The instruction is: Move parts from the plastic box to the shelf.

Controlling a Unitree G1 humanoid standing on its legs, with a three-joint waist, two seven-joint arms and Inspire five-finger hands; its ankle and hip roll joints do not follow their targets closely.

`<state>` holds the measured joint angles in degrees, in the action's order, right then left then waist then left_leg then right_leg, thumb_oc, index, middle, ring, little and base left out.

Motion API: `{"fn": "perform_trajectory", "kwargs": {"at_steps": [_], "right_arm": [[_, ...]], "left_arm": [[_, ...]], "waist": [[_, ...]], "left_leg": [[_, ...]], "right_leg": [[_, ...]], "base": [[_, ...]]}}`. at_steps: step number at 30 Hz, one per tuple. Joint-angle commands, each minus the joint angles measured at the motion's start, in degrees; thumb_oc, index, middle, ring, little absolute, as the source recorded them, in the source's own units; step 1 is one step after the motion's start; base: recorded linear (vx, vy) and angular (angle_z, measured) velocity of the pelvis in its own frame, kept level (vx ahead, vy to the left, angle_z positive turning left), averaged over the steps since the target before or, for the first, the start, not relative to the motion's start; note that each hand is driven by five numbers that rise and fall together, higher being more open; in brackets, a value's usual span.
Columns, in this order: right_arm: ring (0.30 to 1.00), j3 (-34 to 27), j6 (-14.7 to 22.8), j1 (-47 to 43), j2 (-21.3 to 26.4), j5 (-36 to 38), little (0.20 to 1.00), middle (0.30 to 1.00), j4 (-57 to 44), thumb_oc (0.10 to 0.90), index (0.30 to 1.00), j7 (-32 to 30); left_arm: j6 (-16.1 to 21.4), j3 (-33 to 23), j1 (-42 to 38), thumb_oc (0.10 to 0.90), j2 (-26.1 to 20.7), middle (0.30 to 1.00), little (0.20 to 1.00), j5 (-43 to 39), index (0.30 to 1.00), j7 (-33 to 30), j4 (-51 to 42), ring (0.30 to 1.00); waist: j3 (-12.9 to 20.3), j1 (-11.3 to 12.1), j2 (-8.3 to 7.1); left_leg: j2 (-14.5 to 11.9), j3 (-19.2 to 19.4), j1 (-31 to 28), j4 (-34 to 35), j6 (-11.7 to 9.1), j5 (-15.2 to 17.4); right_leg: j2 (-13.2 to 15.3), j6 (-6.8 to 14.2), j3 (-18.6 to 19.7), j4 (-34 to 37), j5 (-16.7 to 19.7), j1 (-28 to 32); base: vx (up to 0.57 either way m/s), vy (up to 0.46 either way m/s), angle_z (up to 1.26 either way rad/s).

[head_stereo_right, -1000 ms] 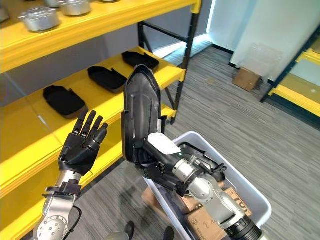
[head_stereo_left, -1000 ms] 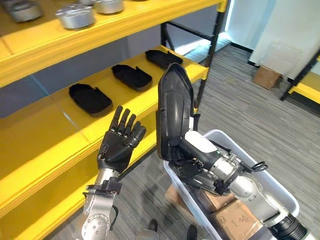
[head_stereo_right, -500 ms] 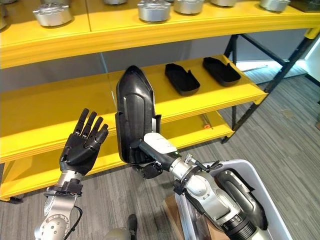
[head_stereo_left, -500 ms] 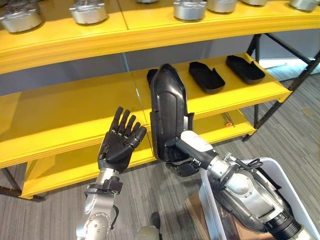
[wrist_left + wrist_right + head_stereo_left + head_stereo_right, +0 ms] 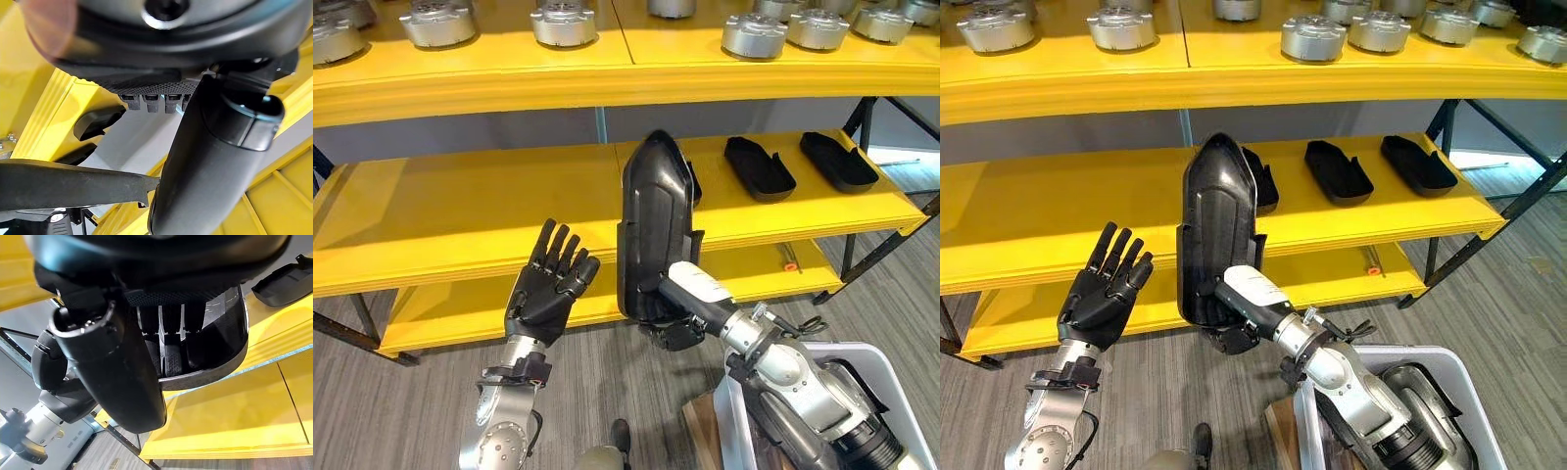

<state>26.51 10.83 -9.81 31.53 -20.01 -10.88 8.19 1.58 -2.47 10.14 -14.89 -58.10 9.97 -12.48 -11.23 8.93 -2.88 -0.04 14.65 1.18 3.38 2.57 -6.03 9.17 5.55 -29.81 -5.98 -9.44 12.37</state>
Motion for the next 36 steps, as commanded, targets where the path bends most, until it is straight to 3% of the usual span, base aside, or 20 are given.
{"fn": "perform_trajectory", "kwargs": {"at_steps": [1,2,4,5,7,8,10,11,16,17,18,20,22,28,36], "right_arm": [[0.3,-1.02,4.41,-4.57,-3.64,2.66,0.3,0.3,-4.85,0.4,0.3,-4.31],[0.3,-1.45,4.14,-4.34,-3.36,2.11,0.3,0.3,-5.05,0.4,0.3,-4.74],[0.3,-1.31,5.47,-5.25,-2.61,2.22,0.3,0.3,-3.36,0.4,0.3,-4.83],[0.3,-1.18,5.91,-5.58,-2.56,2.4,0.3,0.3,-2.95,0.4,0.3,-4.74],[0.3,-1.16,7.14,-6.63,-2.31,2.78,0.3,0.3,-2.48,0.4,0.3,-4.22],[0.3,-1.65,7.16,-6.51,-2.11,2.35,0.3,0.3,-2.66,0.4,0.3,-3.89],[0.3,-2.68,6.69,-4.58,-1.07,3.0,0.3,0.3,-4.3,0.4,0.3,-4.48],[0.3,-3.47,7.05,-3.22,-1.0,3.36,0.3,0.3,-4.94,0.4,0.3,-4.68],[0.3,-4.5,7.47,-1.05,-1.79,2.02,0.3,0.3,-5.21,0.4,0.3,-3.97],[0.3,-4.6,7.11,-0.77,-1.86,1.59,0.3,0.3,-5.27,0.4,0.3,-4.21],[0.3,-4.94,6.22,-0.11,-1.93,0.81,0.3,0.3,-5.6,0.4,0.3,-4.96],[0.3,-5.92,5.57,0.56,-1.67,0.62,0.3,0.3,-6.11,0.4,0.3,-4.85],[0.3,-5.99,5.27,-0.11,-1.41,1.36,0.3,0.3,-5.92,0.4,0.3,-4.36],[0.3,-6.4,6.28,-0.84,-0.11,4.18,0.3,0.3,-6.23,0.4,0.3,-1.77],[0.3,-3.96,5.65,-5.92,-0.24,5.69,0.3,0.3,-6.51,0.4,0.3,0.7]], "left_arm": [[2.6,0.2,-4.23,0.9,-1.91,1.0,1.0,-0.34,1.0,6.78,-2.27,1.0],[2.41,0.62,-4.66,0.9,-1.99,1.0,1.0,-0.34,1.0,7.6,-1.81,1.0],[3.85,1.41,-5.27,0.9,-2.45,1.0,1.0,-0.23,1.0,6.66,-1.58,1.0],[4.27,1.42,-5.22,0.9,-2.39,1.0,1.0,-0.33,1.0,6.51,-1.56,1.0],[5.56,0.65,-4.49,0.9,-2.4,1.0,1.0,-0.71,1.0,6.35,-2.52,1.0],[5.31,0.15,-3.92,0.9,-2.66,1.0,1.0,-0.96,1.0,5.88,-3.13,1.0],[4.32,-0.05,-4.21,0.9,-3.19,1.0,1.0,-1.33,1.0,5.36,-2.72,1.0],[4.23,0.3,-4.98,0.9,-3.23,1.0,1.0,-0.25,1.0,6.17,-2.08,1.0],[4.69,0.78,-6.02,0.9,-3.36,1.0,1.0,1.08,1.0,6.95,-0.96,1.0],[4.45,1.0,-6.3,0.9,-3.35,1.0,1.0,0.68,1.0,7.08,-0.65,1.0],[3.98,1.9,-7.21,0.9,-3.33,1.0,1.0,0.33,1.0,7.77,0.07,1.0],[3.56,3.14,-8.43,0.9,-3.16,1.0,1.0,0.15,1.0,8.11,0.89,1.0],[3.84,3.9,-8.64,0.9,-3.24,1.0,1.0,0.38,1.0,7.22,0.87,1.0],[4.33,3.83,-7.91,0.9,-2.81,1.0,1.0,0.17,1.0,4.58,-0.76,1.0],[5.32,2.74,-5.86,0.9,-2.43,1.0,1.0,0.36,1.0,1.7,-4.09,1.0]], "waist": [[4.94,-3.01,-0.4],[5.06,-3.57,-0.56],[4.31,-2.81,-0.8],[4.15,-2.59,-0.83],[3.77,-2.01,-0.66],[3.83,-2.2,-0.44],[4.47,-2.81,0.08],[4.73,-3.07,0.07],[4.75,-3.92,0.54],[4.74,-4.28,0.53],[4.8,-5.67,0.46],[4.88,-7.3,0.32],[4.47,-7.88,0.18],[5.13,-7.31,-0.57],[4.17,-4.92,-0.18]], "left_leg": [[-7.83,9.81,-5.41,-3.48,-5.52,4.16],[-7.87,11.05,-5.52,-4.69,-5.05,5.1],[-6.77,3.56,-3.34,-10.82,-4.79,6.46],[-6.63,2.02,-2.94,-11.89,-4.86,6.44],[-6.32,-2.98,-1.94,-13.18,-4.68,4.59],[-5.62,-3.15,-3.26,-11.12,-4.05,6.54],[-5.04,-3.03,-5.61,-7.32,-3.65,7.37],[-3.76,-3.6,-6.48,-5.26,-2.92,7.81],[-1.79,-5.46,-6.83,-2.74,-1.27,7.55],[-1.43,-6.29,-6.77,-2.23,-1.04,7.31],[-0.9,-9.2,-6.64,-1.23,-0.8,6.73],[-0.48,-12.23,-6.8,-0.31,-0.73,6.76],[-0.86,-13.4,-7.71,0.45,-1.17,7.37],[-2.08,-14.97,-7.67,0.7,-2.54,7.34],[-5.94,-15.25,-5.64,0.03,-5.67,4.67]], "right_leg": [[-2.32,-2.33,0.59,-1.82,3.5,-2.87],[-2.11,-2.38,0.27,-2.12,3.56,-3.08],[-1.98,-3.13,4.44,-4.27,2.92,-4.55],[-2.02,-3.21,5.35,-4.45,2.84,-4.76],[-1.75,-3.64,8.33,-4.06,3.97,-5.97],[-1.02,-3.12,8.91,-4.22,4.21,-6.28],[0.02,-1.73,9.26,-3.93,5.13,-6.17],[1.19,-0.27,9.92,-4.99,7.26,-6.82],[2.56,1.1,13.24,-9.8,10.96,-9.74],[2.12,1.33,15.16,-10.06,11.34,-10.48],[0.23,1.52,20.18,-7.26,11.63,-11.46],[-0.53,2.13,25.8,-2.32,13.51,-12.92],[-1.02,3.16,28.61,-0.23,15.93,-15.4],[-2.76,2.01,29.65,4.63,13.59,-12.43],[-4.04,-1.36,24.05,6.89,11.15,-9.16]], "base": [[-0.03,0.139,0.55],[0.0,0.147,0.85],[0.01,0.216,0.76],[-0.04,0.259,-0.18],[-0.04,0.385,-0.85],[0.04,0.397,-0.91],[0.08,0.482,-0.91],[0.06,0.421,-0.57],[0.01,0.178,-0.17],[0.01,-0.001,0.15],[0.02,-0.047,0.48],[0.03,-0.121,0.86],[0.02,-0.217,0.8],[-0.01,-0.247,0.46],[-0.07,-0.223,0.18]]}}
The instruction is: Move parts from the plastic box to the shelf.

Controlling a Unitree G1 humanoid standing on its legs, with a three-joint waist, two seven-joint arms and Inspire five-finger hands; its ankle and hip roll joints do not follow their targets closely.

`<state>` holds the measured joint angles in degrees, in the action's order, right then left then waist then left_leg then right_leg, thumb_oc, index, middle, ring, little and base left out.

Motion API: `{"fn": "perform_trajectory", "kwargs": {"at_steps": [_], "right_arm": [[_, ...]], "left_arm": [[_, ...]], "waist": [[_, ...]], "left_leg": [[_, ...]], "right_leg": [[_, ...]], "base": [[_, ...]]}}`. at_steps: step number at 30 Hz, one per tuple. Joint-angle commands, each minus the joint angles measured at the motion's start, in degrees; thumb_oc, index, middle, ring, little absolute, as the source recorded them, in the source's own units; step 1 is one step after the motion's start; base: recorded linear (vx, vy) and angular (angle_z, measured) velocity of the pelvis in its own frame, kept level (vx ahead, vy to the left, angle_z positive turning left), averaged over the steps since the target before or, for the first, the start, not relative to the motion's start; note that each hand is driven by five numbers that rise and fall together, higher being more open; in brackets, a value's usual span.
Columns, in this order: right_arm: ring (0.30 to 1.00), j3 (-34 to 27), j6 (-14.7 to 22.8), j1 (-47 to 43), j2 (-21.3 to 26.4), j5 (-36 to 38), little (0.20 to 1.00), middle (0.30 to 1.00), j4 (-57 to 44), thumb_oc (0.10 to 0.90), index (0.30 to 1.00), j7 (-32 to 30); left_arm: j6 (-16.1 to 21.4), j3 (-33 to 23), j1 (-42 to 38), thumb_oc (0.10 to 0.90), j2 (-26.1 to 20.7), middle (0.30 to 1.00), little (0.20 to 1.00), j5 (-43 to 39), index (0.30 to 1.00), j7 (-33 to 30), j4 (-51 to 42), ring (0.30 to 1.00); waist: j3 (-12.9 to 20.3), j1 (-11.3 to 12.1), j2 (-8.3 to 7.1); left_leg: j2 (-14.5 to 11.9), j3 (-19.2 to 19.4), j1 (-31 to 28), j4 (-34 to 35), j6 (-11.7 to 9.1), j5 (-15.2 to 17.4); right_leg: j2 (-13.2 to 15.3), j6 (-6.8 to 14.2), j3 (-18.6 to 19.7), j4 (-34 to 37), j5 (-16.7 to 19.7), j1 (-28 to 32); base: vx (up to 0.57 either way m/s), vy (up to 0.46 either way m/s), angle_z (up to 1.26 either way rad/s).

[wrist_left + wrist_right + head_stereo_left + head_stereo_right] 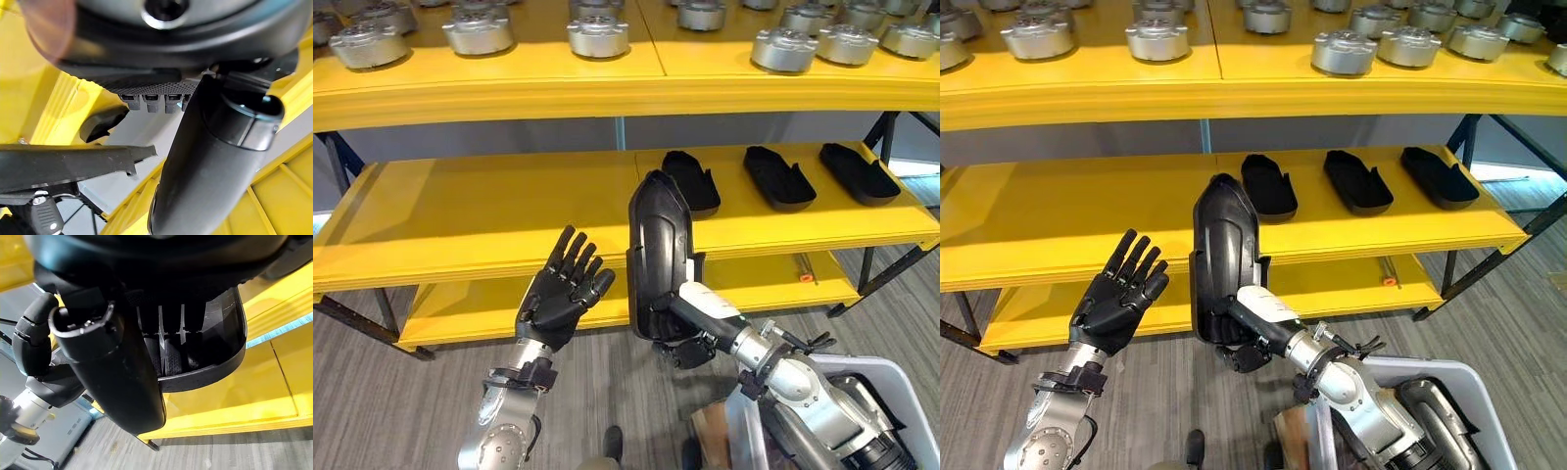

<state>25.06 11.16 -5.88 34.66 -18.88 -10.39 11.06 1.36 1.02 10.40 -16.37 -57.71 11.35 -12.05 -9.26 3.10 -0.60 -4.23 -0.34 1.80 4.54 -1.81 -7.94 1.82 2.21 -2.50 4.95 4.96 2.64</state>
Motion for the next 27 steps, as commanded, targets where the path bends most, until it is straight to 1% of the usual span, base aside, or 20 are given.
{"fn": "perform_trajectory", "kwargs": {"at_steps": [1,2,3,4,5,7,8,9,11,13,14,15,17,19,20,21,22,26,27], "right_arm": [[0.3,-2.21,4.53,-10.47,-3.5,4.28,0.3,0.3,-7.25,0.4,0.3,-2.32],[0.3,-2.24,3.12,-10.51,-3.67,3.27,0.3,0.3,-7.58,0.4,0.3,-3.06],[0.3,-2.88,1.67,-9.61,-3.55,1.9,0.3,0.3,-7.69,0.4,0.3,-4.16],[0.3,-3.34,1.17,-9.11,-3.24,1.5,0.3,0.3,-7.62,0.4,0.3,-4.65],[0.3,-3.79,1.14,-8.72,-2.9,1.25,0.3,0.3,-7.38,0.4,0.3,-4.88],[0.3,-4.62,2.29,-8.0,-2.15,1.54,0.3,0.3,-6.29,0.4,0.3,-5.1],[0.3,-4.83,2.74,-7.66,-1.96,1.4,0.3,0.3,-6.0,0.4,0.3,-5.19],[0.3,-5.46,3.73,-6.75,-1.36,1.38,0.3,0.3,-5.72,0.4,0.3,-5.18],[0.3,-5.76,4.85,-6.02,-0.61,1.45,0.3,0.3,-6.0,0.4,0.3,-5.3],[0.3,-5.61,5.08,-6.04,-0.48,1.29,0.3,0.3,-5.9,0.4,0.3,-5.49],[0.3,-5.46,5.06,-6.33,-0.39,1.07,0.3,0.3,-5.49,0.4,0.3,-5.76],[0.3,-5.28,4.81,-6.82,-0.39,0.97,0.3,0.3,-4.66,0.4,0.3,-6.07],[0.3,-5.13,4.6,-6.84,-0.52,1.42,0.3,0.3,-4.53,0.4,0.3,-6.4],[0.3,-5.42,4.49,-5.62,-1.34,0.55,0.3,0.3,-5.27,0.4,0.3,-6.93],[0.3,-5.95,3.92,-4.28,-2.03,0.01,0.3,0.3,-5.82,0.4,0.3,-7.8],[0.3,-6.03,3.69,-4.03,-2.13,0.16,0.3,0.3,-5.91,0.4,0.3,-8.09],[0.3,-6.53,2.51,-3.08,-2.86,1.55,0.3,0.3,-6.39,0.4,0.3,-8.94],[0.3,-7.87,1.28,-1.68,-4.26,2.19,0.3,0.3,-6.78,0.4,0.3,-9.93],[0.3,-8.04,0.43,-1.57,-4.58,2.58,0.3,0.3,-6.91,0.4,0.3,-9.64]], "left_arm": [[4.99,-1.16,-5.95,0.9,-0.66,1.0,1.0,-0.81,1.0,0.7,-4.62,1.0],[3.74,-1.37,-5.88,0.9,-0.49,1.0,1.0,-0.79,1.0,1.61,-4.39,1.0],[1.9,-1.04,-6.32,0.9,-0.07,1.0,1.0,-0.89,1.0,3.16,-3.63,1.0],[1.24,-0.72,-6.68,0.9,0.26,1.0,1.0,-0.84,1.0,4.13,-2.9,1.0],[1.21,-0.41,-6.96,0.9,0.49,1.0,1.0,-0.44,1.0,4.94,-2.29,1.0],[1.57,0.08,-7.18,0.9,0.57,1.0,1.0,-0.17,1.0,5.85,-1.55,1.0],[1.71,0.17,-7.18,0.9,0.61,1.0,1.0,-0.17,1.0,6.03,-1.35,1.0],[1.73,0.07,-7.29,0.9,0.67,1.0,1.0,-0.15,1.0,6.1,-1.21,1.0],[2.32,-0.06,-7.39,0.9,0.26,1.0,1.0,-0.41,1.0,5.85,-1.22,1.0],[2.44,-0.17,-7.32,0.9,-0.01,1.0,1.0,-0.28,1.0,5.69,-1.38,1.0],[2.53,-0.23,-7.3,0.9,-0.29,1.0,1.0,0.01,1.0,5.57,-1.46,1.0],[2.04,-0.32,-7.53,0.9,-0.4,1.0,1.0,-0.18,1.0,5.15,-1.31,1.0],[1.62,-0.61,-7.66,0.9,-0.62,1.0,1.0,-0.34,1.0,5.28,-1.04,1.0],[0.78,-1.16,-7.58,0.9,-1.04,1.0,1.0,0.49,1.0,6.07,-0.85,1.0],[-0.21,-1.51,-7.65,0.9,-1.21,1.0,1.0,0.98,1.0,6.21,-0.65,1.0],[-0.46,-1.55,-7.66,0.9,-1.24,1.0,1.0,1.06,1.0,6.23,-0.62,1.0],[-1.34,-1.68,-7.89,0.9,-1.31,1.0,1.0,1.2,1.0,6.3,-0.33,1.0],[-2.67,-1.56,-8.46,0.9,-1.17,1.0,1.0,1.46,1.0,6.68,0.19,1.0],[-2.67,-1.28,-8.72,0.9,-1.08,1.0,1.0,1.53,1.0,6.53,0.18,1.0]], "waist": [[1.92,1.24,-2.3],[1.77,0.97,-2.12],[1.89,-0.03,-2.02],[2.05,-0.7,-1.96],[2.24,-1.2,-1.84],[2.45,-1.78,-1.46],[2.52,-1.98,-1.29],[2.91,-2.52,-0.97],[3.38,-2.66,-0.74],[3.41,-2.54,-0.61],[3.39,-2.54,-0.46],[3.59,-2.55,-0.27],[3.79,-2.57,-0.21],[4.32,-2.69,-0.23],[4.7,-2.84,-0.42],[4.77,-2.87,-0.47],[5.07,-3.17,-0.63],[5.24,-3.91,-1.01],[5.19,-4.21,-1.09]], "left_leg": [[-2.68,0.41,-5.61,-1.21,-1.76,5.71],[-3.91,3.07,-5.79,-1.17,-2.26,5.37],[-5.67,8.22,-5.72,-1.6,-2.78,3.94],[-6.63,10.75,-5.68,-1.93,-3.16,2.92],[-7.29,12.1,-5.59,-2.03,-3.48,2.03],[-8.39,12.93,-5.41,-1.69,-4.26,-0.11],[-8.78,13.21,-5.38,-1.44,-4.62,-1.06],[-9.37,14.39,-5.69,-0.44,-5.18,-2.14],[-8.95,13.45,-6.0,0.38,-5.31,-0.98],[-8.67,12.54,-6.02,0.46,-5.26,-0.44],[-8.3,12.05,-6.35,0.46,-5.07,0.42],[-7.43,11.9,-7.19,0.46,-4.62,1.78],[-6.77,11.92,-7.91,0.46,-4.32,2.85],[-5.63,12.02,-8.81,0.46,-3.65,4.33],[-4.95,12.45,-9.16,0.46,-3.12,5.24],[-4.85,12.52,-9.21,0.46,-3.04,5.36],[-4.42,13.01,-9.34,0.46,-2.74,5.79],[-3.62,13.95,-9.65,0.46,-2.04,6.58],[-3.59,14.38,-9.73,0.46,-1.92,6.83]], "right_leg": [[2.98,1.42,-4.36,-4.23,-3.84,0.75],[2.88,1.08,-6.27,-4.6,-5.0,1.44],[3.19,0.71,-9.26,-4.93,-5.31,1.75],[3.3,0.56,-10.75,-4.94,-5.35,1.97],[3.31,0.42,-11.71,-4.93,-5.33,2.1],[3.2,0.28,-12.53,-4.96,-5.24,2.37],[3.21,0.33,-12.64,-4.85,-5.17,2.59],[3.66,0.74,-12.95,-4.4,-5.0,3.22],[4.27,1.3,-12.54,-4.29,-4.84,3.2],[4.55,1.42,-12.1,-4.45,-4.84,3.17],[5.03,1.54,-11.66,-4.51,-4.82,3.32],[5.77,2.06,-11.37,-4.23,-4.42,3.71],[6.31,2.66,-11.2,-3.98,-4.06,4.08],[7.42,3.96,-11.0,-3.33,-3.1,4.76],[8.36,5.08,-11.32,-2.73,-2.3,5.18],[8.51,5.26,-11.39,-2.64,-2.18,5.24],[9.11,5.93,-11.49,-2.46,-1.75,5.34],[9.67,6.69,-10.86,-2.09,-1.12,5.01],[9.7,6.76,-10.62,-1.77,-0.98,4.83]], "base": [[-0.06,-0.173,0.28],[-0.1,-0.192,0.86],[-0.09,-0.114,1.05],[-0.1,-0.036,1.56],[-0.06,0.025,1.3],[-0.01,0.063,1.2],[0.05,0.14,0.91],[0.06,0.196,0.6],[0.07,0.204,0.27],[0.06,0.155,0.21],[0.1,0.26,-0.06],[0.12,0.283,-0.12],[0.1,0.183,-0.02],[0.17,0.206,0.03],[0.17,0.182,0.09],[0.18,0.157,0.09],[0.11,0.086,0.05],[0.08,0.043,-0.03],[0.03,0.009,-0.12]]}}
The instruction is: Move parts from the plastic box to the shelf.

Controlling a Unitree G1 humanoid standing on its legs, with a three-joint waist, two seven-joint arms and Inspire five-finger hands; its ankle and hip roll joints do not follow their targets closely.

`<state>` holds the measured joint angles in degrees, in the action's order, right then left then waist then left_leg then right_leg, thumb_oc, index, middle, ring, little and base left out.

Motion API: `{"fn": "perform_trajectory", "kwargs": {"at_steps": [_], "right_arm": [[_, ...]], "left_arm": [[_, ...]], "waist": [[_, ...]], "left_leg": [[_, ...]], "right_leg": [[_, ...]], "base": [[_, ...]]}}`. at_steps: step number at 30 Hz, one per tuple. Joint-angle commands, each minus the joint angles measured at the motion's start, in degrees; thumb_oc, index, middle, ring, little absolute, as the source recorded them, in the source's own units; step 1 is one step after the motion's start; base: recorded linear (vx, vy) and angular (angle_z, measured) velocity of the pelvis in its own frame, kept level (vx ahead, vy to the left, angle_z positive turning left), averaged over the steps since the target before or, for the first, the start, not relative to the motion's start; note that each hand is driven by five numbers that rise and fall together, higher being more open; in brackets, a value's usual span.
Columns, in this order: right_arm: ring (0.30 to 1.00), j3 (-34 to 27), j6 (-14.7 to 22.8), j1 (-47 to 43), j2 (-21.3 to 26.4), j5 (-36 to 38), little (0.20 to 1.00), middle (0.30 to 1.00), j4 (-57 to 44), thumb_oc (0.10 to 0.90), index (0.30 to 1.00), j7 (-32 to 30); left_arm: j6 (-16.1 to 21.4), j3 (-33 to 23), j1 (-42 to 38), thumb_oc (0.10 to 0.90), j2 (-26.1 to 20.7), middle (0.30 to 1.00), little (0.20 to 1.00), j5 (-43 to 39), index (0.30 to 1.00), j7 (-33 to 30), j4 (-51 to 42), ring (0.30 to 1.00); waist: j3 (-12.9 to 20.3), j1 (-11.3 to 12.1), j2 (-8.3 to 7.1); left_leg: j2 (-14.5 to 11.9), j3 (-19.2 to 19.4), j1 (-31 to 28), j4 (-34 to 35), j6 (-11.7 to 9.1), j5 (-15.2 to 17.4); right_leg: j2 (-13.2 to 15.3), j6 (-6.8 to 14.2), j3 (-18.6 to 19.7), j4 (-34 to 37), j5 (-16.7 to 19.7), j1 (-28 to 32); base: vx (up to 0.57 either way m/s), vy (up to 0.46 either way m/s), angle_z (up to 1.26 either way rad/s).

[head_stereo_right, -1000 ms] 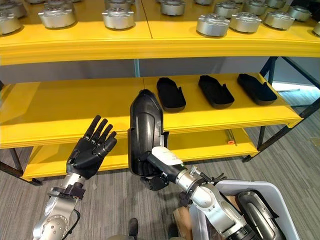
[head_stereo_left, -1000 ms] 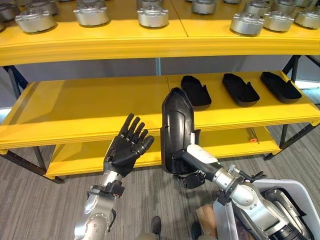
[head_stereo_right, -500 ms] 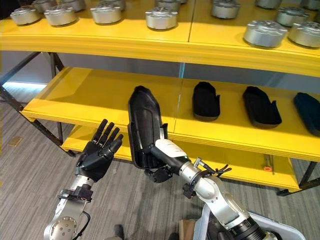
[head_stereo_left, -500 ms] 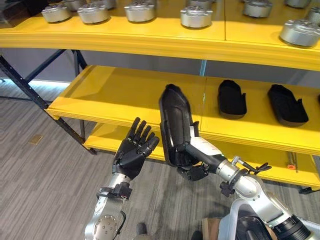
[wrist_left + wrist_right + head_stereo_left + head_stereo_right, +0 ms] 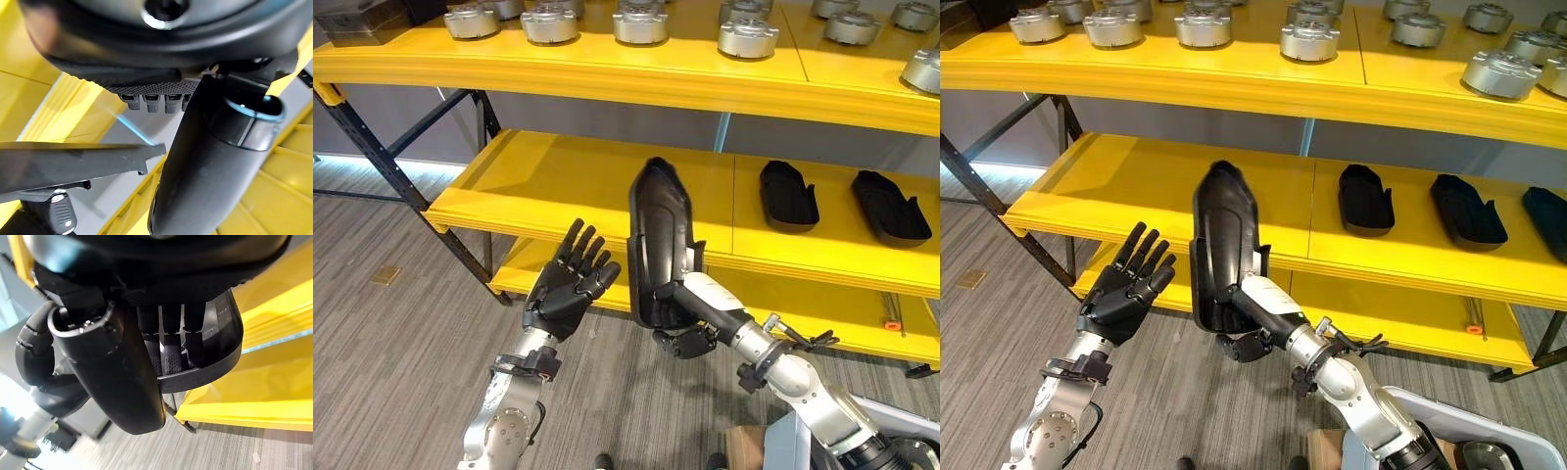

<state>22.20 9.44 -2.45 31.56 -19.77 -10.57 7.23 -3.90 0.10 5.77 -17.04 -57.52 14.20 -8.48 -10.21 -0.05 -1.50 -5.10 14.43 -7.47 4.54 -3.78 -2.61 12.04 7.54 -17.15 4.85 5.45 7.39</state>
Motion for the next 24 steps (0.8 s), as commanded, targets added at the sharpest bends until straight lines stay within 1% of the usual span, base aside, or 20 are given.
{"fn": "perform_trajectory", "kwargs": {"at_steps": [1,3,4,6,8,11,17,24], "right_arm": [[0.3,-5.06,2.11,-5.06,-1.64,3.3,0.3,0.3,-6.58,0.4,0.3,-6.07],[0.3,-5.14,2.19,-5.04,-1.89,3.33,0.3,0.3,-6.5,0.4,0.3,-5.93],[0.3,-9.13,9.41,-3.56,1.42,2.13,0.3,0.3,-6.44,0.4,0.3,-6.8],[0.3,-8.77,8.55,-4.37,1.76,3.14,0.3,0.3,-6.61,0.4,0.3,-6.93],[0.3,-8.86,8.13,-4.85,1.57,3.94,0.3,0.3,-6.15,0.4,0.3,-6.82],[0.3,-9.01,7.65,-4.63,1.58,4.15,0.3,0.3,-6.77,0.4,0.3,-6.09],[0.3,-8.39,7.01,-3.87,1.15,3.12,0.3,0.3,-6.92,0.4,0.3,-5.62],[0.3,-8.49,7.03,-3.82,1.41,3.48,0.3,0.3,-6.66,0.4,0.3,-5.29]], "left_arm": [[2.54,-0.15,-4.22,0.9,-0.37,1.0,1.0,1.06,1.0,3.54,-3.47,1.0],[2.46,0.09,-4.33,0.9,-0.2,1.0,1.0,0.4,1.0,3.42,-3.39,1.0],[6.11,-0.12,-3.29,0.9,-1.33,1.0,1.0,1.22,1.0,3.63,-0.57,1.0],[4.97,0.01,-3.12,0.9,-1.02,1.0,1.0,0.07,1.0,3.57,-0.69,1.0],[4.22,0.09,-2.3,0.9,-0.28,1.0,1.0,1.5,1.0,4.06,-1.31,1.0],[3.72,-0.09,-1.38,0.9,0.06,1.0,1.0,1.68,1.0,3.53,-2.34,1.0],[2.77,-0.8,-1.2,0.9,0.32,1.0,1.0,1.01,1.0,2.73,-2.3,1.0],[3.09,-1.03,-0.82,0.9,0.29,1.0,1.0,1.38,1.0,1.68,-2.11,1.0]], "waist": [[6.08,-1.14,-0.23],[6.06,-1.38,-0.3],[1.35,-1.21,-0.18],[2.23,-0.42,-0.32],[3.26,0.31,-0.54],[4.17,0.68,-0.52],[5.54,0.78,-0.69],[5.72,0.88,-0.85]], "left_leg": [[-2.67,-0.24,-0.52,0.46,0.13,1.62],[-2.68,0.11,-0.7,0.46,0.09,1.84],[2.24,-3.27,0.87,0.46,2.79,1.72],[1.82,-3.25,1.07,0.46,2.23,1.45],[1.8,-3.58,0.98,0.46,2.01,1.68],[1.74,-3.55,0.85,0.46,1.92,1.93],[1.71,-3.82,0.61,0.46,1.72,2.51],[1.64,-4.05,0.22,0.46,1.79,2.52]], "right_leg": [[-0.54,1.42,4.14,-1.49,-1.41,0.06],[-0.7,1.45,4.49,-1.01,-1.29,0.07],[-2.69,1.97,5.67,-7.08,1.1,-9.41],[-2.89,2.09,4.73,-4.42,1.11,-6.9],[-3.34,1.62,4.49,-2.36,0.84,-4.22],[-3.64,1.06,3.91,-0.95,0.4,-2.35],[-4.05,0.35,4.21,0.15,-0.67,-0.47],[-4.27,0.13,4.63,0.15,-0.92,0.07]], "base": [[0.03,-0.001,-0.19],[0.02,-0.02,-0.17],[0.03,-0.055,-0.05],[0.06,-0.112,0.03],[0.13,-0.113,0.07],[0.1,-0.048,0.0],[0.07,-0.028,0.0],[0.04,-0.005,0.0]]}}
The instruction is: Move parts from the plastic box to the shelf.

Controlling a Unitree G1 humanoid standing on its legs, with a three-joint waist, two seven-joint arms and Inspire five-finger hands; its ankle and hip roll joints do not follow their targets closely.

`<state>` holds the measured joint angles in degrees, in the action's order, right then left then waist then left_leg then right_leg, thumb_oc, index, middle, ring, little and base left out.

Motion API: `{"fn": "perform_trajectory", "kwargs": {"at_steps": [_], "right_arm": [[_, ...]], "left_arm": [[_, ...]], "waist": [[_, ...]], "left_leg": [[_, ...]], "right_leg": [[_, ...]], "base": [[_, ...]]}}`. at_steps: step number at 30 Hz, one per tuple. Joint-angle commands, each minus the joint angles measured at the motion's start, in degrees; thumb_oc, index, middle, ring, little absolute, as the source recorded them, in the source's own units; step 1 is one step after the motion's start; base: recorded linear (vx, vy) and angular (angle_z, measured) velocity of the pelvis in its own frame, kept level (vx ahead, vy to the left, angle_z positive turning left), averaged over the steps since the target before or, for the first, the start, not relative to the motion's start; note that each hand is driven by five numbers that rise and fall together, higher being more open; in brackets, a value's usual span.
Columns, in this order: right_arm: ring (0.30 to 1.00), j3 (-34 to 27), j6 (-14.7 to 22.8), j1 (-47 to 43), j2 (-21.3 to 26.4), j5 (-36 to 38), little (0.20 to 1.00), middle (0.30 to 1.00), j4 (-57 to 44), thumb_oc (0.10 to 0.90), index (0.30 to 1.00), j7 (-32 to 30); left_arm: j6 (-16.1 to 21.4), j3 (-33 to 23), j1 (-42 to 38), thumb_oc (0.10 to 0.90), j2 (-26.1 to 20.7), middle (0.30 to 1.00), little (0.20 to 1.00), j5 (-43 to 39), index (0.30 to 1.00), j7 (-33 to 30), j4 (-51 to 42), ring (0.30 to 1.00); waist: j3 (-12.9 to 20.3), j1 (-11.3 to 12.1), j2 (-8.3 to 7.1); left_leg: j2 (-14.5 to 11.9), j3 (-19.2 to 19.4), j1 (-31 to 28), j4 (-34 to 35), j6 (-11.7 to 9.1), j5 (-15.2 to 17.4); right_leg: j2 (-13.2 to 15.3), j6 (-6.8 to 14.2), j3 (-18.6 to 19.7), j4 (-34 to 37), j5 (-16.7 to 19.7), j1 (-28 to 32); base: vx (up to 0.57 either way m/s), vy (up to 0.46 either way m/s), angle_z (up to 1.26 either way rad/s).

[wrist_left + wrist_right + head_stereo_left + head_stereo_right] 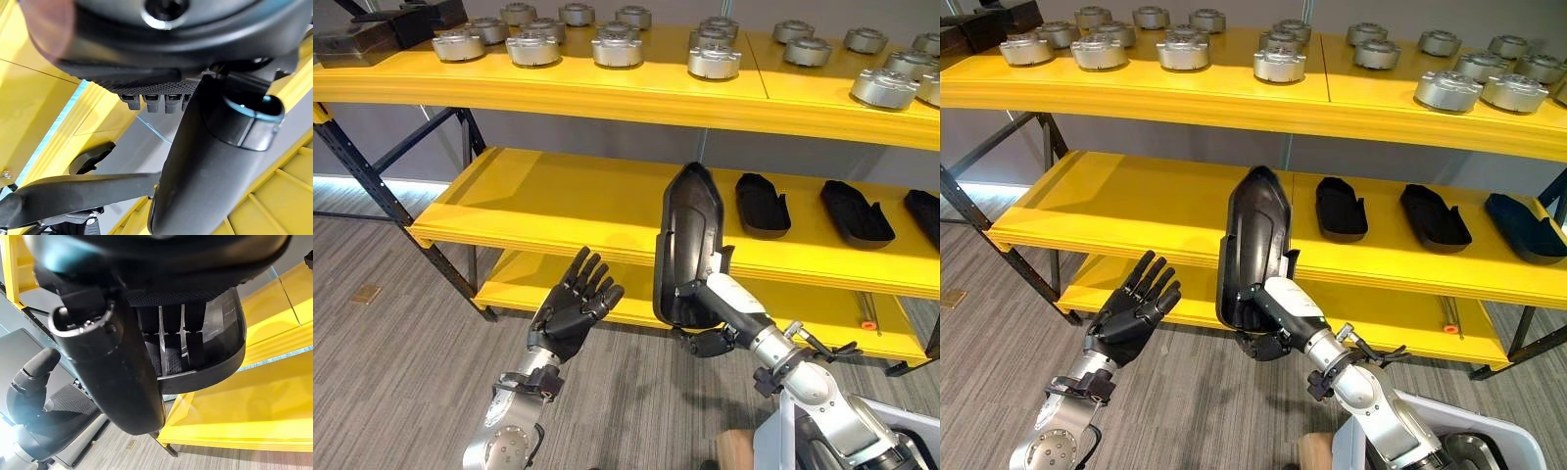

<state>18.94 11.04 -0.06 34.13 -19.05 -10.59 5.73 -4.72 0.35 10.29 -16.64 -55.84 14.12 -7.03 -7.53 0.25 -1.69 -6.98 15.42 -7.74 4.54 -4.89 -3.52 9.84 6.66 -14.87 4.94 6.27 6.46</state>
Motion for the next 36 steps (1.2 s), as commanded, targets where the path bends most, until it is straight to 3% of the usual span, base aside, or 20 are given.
{"fn": "perform_trajectory", "kwargs": {"at_steps": [1,9,11,27,28,29,32,36], "right_arm": [[0.3,-5.23,5.43,-6.2,-1.16,2.76,0.3,0.3,-6.64,0.4,0.3,-3.79],[0.3,-5.03,5.23,-6.61,-1.05,2.62,0.3,0.3,-6.52,0.4,0.3,-3.36],[0.3,-5.02,4.88,-7.02,-1.8,1.31,0.3,0.3,-5.44,0.4,0.3,-4.91],[0.3,-5.28,4.73,-6.79,-1.93,1.04,0.3,0.3,-5.52,0.4,0.3,-5.05],[0.3,-4.8,5.99,-6.45,-2.51,0.25,0.3,0.3,-5.25,0.4,0.3,-4.44],[0.3,-7.62,6.34,-4.93,-0.39,1.93,0.3,0.3,-6.33,0.4,0.3,-3.64],[0.3,-8.36,6.82,-3.89,-0.41,1.59,0.3,0.3,-6.27,0.4,0.3,-3.62],[0.3,-8.52,6.65,-3.29,0.46,1.83,0.3,0.3,-6.32,0.4,0.3,-4.13]], "left_arm": [[3.91,-1.28,-5.33,0.9,-0.11,1.0,1.0,-0.3,1.0,1.76,-3.55,1.0],[3.81,-1.58,-5.27,0.9,-0.18,1.0,1.0,-0.61,1.0,1.81,-3.85,1.0],[3.73,-1.88,-6.08,0.9,-0.56,1.0,1.0,1.43,1.0,2.18,-3.16,1.0],[3.5,-2.07,-6.09,0.9,-0.76,1.0,1.0,1.61,1.0,2.26,-3.05,1.0],[2.43,-1.51,-6.11,0.9,-1.32,1.0,1.0,0.93,1.0,1.95,-3.32,1.0],[1.75,0.12,-6.83,0.9,-1.29,1.0,1.0,-0.29,1.0,1.87,-2.83,1.0],[0.96,1.58,-6.28,0.9,-0.8,1.0,1.0,0.85,1.0,3.09,-2.56,1.0],[2.1,4.08,-5.46,0.9,-0.64,1.0,1.0,0.89,1.0,3.5,-1.97,1.0]], "waist": [[3.03,0.58,-0.66],[3.03,0.8,-0.69],[2.05,0.85,-0.49],[1.89,0.85,-0.3],[-0.59,1.39,1.31],[-2.58,-3.21,-0.26],[-2.9,-4.13,-0.02],[-2.25,-4.59,-0.34]], "left_leg": [[3.51,-5.04,0.49,0.46,2.89,3.43],[3.66,-5.13,0.2,0.46,3.07,3.51],[7.02,-5.96,-1.21,0.3,6.39,4.88],[7.75,-6.37,-1.0,-0.05,7.2,5.21],[10.11,-5.65,-2.05,-0.68,10.21,6.44],[13.53,-9.34,-6.57,-0.05,10.42,9.61],[13.51,-11.74,-8.16,0.3,9.94,10.21],[13.47,-13.41,-9.23,0.28,9.48,11.26]], "right_leg": [[-2.06,1.01,2.35,0.06,-1.74,1.0],[-1.94,1.03,2.42,0.04,-1.83,1.27],[0.31,2.43,4.46,-4.64,-2.46,0.62],[0.86,2.34,5.2,-7.17,-2.52,-0.34],[3.47,1.78,0.02,-26.29,1.13,-7.13],[-5.85,3.13,3.65,-17.32,4.42,-18.26],[-5.67,3.8,6.76,-11.72,7.93,-20.42],[-5.59,3.59,9.34,-6.12,8.54,-18.06]], "base": [[0.0,0.0,0.0],[0.03,0.046,0.0],[0.24,0.586,0.01],[0.01,0.072,0.02],[0.33,0.595,-0.06],[0.37,0.58,-0.23],[0.24,-0.055,-0.04],[0.14,-0.079,1.05]]}}
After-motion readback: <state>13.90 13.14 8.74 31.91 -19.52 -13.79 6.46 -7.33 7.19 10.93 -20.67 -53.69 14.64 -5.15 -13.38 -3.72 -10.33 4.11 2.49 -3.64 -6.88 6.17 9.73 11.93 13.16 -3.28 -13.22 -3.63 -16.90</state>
